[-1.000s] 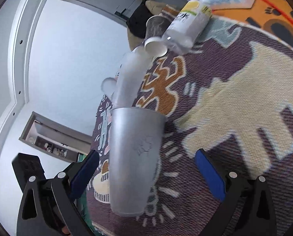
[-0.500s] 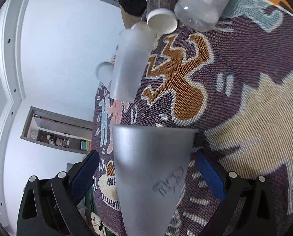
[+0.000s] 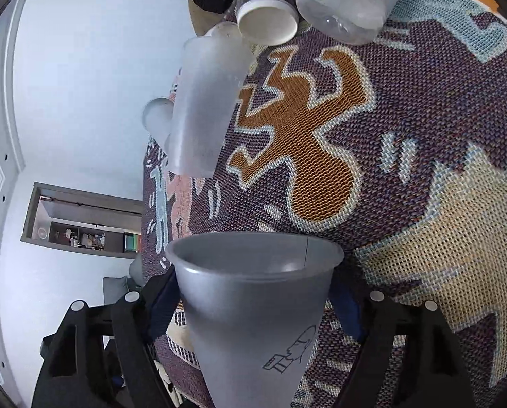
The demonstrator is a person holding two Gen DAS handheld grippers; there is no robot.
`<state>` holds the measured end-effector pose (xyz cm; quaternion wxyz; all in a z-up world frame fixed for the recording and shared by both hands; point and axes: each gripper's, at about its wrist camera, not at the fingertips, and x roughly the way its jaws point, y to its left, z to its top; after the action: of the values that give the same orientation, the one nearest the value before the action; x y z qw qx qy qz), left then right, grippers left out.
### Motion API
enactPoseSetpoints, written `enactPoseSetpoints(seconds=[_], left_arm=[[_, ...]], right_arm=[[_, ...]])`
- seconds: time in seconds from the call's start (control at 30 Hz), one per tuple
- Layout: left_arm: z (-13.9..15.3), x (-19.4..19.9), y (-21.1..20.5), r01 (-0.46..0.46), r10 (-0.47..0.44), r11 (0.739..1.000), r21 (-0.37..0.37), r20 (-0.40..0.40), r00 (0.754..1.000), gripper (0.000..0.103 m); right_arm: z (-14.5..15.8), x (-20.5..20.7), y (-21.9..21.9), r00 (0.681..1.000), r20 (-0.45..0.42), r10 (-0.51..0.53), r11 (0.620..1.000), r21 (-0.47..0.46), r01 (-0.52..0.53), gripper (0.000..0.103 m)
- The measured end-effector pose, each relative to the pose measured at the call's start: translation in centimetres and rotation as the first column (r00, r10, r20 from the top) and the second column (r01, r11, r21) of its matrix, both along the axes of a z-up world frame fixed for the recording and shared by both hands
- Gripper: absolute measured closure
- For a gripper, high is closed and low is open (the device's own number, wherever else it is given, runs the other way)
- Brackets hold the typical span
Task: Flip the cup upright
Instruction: 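Grasp the frosted cup with the right gripper while the left gripper releases it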
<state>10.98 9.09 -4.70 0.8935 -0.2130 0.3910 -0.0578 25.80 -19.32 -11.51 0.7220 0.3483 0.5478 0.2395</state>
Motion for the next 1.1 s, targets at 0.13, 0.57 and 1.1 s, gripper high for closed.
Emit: enactPoseSetpoints(seconds=[0.13,0.57,1.1], left_arm=[[0.2,-0.5,-0.2,0.006,-0.006,1.0,-0.001,0.008,1.0,0.007],[0.1,-1.3,-0.1,0.003,-0.003,1.0,-0.009,0.014,1.0,0.007],[-1.7,-1.6,2.1,-0.03,0.029,0.999,-0.037,-0.019,0.999,0.007]], right_arm=[[1.6,-1.4,-0.7,0.997,0.074,0.01,1.0,0.007,-0.011,0.028],[11.9,-7.8,1.0,0.832,0.55,0.08,0.956,-0.277,0.092,0.029],[12.2,-11.7,6.1,0.594,0.772,0.227,0.851,-0.454,0.264,0.028]])
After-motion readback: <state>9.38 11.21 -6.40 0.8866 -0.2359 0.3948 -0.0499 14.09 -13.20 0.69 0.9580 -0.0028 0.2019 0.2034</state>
